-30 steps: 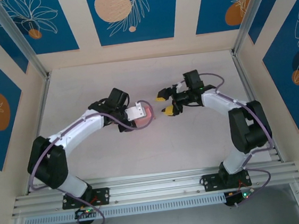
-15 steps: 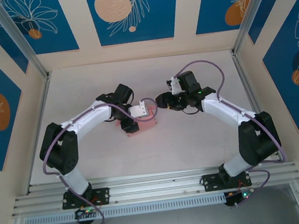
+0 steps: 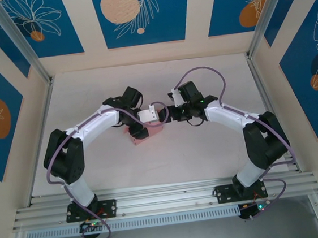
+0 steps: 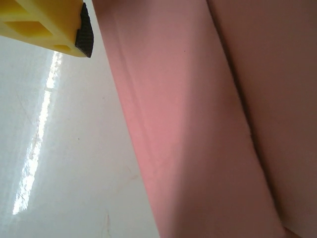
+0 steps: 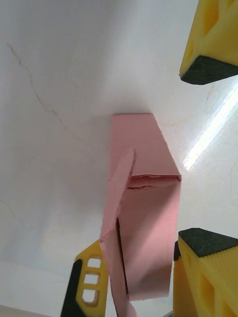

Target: Fold the paper box

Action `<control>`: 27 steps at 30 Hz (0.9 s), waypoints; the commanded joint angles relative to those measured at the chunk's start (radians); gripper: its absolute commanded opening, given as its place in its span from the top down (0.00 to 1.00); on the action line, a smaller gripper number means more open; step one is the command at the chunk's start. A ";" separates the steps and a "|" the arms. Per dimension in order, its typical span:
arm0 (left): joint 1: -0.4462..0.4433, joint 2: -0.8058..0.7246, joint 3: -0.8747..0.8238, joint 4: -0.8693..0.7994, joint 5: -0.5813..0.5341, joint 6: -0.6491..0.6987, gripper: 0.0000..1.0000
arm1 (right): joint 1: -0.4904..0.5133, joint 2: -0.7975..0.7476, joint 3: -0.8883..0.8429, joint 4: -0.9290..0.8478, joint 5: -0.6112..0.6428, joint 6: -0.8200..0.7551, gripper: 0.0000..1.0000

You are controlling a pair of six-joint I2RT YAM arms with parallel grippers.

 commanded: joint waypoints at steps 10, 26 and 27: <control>0.007 0.024 0.056 -0.074 -0.045 -0.008 0.39 | 0.036 0.121 0.068 0.042 0.100 0.017 0.19; 0.010 0.013 0.042 -0.054 -0.065 0.009 0.51 | -0.036 -0.039 0.061 0.081 -0.018 -0.110 0.42; 0.009 0.012 0.041 -0.052 -0.060 0.009 0.50 | -0.042 -0.038 0.071 0.078 -0.024 -0.128 0.47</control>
